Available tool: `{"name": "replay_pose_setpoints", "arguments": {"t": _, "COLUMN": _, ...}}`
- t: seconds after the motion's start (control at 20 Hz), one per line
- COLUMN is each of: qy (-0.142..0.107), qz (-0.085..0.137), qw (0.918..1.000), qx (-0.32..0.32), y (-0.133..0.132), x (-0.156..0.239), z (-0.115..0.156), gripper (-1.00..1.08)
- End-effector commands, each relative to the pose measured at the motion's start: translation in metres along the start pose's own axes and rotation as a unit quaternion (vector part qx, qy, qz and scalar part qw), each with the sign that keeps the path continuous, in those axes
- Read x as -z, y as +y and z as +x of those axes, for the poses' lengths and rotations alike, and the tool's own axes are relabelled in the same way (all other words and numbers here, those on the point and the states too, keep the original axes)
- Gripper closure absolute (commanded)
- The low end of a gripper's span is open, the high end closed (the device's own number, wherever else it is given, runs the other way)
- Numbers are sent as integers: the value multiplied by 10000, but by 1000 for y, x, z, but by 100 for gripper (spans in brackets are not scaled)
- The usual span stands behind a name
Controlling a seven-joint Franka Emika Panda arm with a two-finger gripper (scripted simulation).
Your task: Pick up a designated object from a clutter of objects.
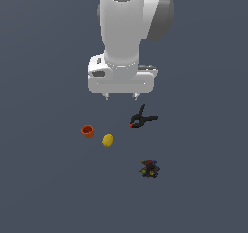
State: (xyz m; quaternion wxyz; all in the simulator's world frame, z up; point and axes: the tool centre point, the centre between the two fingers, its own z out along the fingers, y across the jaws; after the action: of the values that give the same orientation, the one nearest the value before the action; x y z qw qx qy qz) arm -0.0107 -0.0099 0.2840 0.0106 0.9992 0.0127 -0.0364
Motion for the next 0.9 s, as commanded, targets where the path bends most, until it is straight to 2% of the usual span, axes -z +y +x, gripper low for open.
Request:
{"name": "replay_pose_setpoints", "arguments": {"t": 0.0, "qy": 0, "qz": 0, "qw": 10000, "qx": 0, "y": 0, "x": 0, "z": 0, "gripper": -92}}
{"name": "replay_pose_setpoints", "arguments": {"t": 0.45, "qy": -15, "qz": -29, "qw": 10000, "qx": 65, "y": 11, "x": 8, "z": 0, "gripper": -92}}
{"name": "replay_pose_setpoints", "arguments": {"t": 0.85, "qy": -13, "qz": -36, "qw": 9999, "qx": 134, "y": 10, "x": 6, "z": 3, "gripper": -92}}
